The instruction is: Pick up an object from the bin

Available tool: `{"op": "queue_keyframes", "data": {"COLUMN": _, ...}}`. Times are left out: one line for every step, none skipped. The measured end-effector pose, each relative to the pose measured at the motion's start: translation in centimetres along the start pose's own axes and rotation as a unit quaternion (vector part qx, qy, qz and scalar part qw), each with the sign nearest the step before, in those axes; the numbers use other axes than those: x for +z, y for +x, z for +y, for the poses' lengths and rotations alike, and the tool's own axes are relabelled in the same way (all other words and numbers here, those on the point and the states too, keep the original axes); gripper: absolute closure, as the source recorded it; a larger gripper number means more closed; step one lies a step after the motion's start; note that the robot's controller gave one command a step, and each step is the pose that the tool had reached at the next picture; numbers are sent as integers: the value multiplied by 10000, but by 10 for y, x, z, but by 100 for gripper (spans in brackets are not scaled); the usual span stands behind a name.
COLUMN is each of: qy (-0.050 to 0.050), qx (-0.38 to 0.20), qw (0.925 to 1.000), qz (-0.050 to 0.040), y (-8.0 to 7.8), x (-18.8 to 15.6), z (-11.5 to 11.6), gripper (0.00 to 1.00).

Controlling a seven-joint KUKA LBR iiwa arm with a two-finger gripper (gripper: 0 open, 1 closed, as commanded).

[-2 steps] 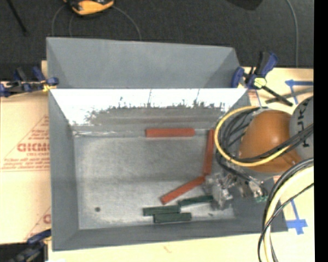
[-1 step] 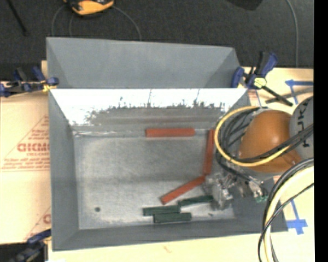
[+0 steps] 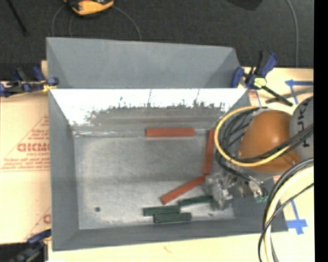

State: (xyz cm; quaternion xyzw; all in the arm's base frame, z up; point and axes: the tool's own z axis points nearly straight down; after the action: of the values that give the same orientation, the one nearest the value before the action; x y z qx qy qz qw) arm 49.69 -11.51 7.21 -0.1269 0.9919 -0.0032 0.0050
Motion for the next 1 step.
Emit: {"op": "queue_keyframes", "data": {"qy": 0, "qx": -4, "qw": 10000, "qz": 0, "y": 0, "x": 0, "z": 0, "gripper": 100}}
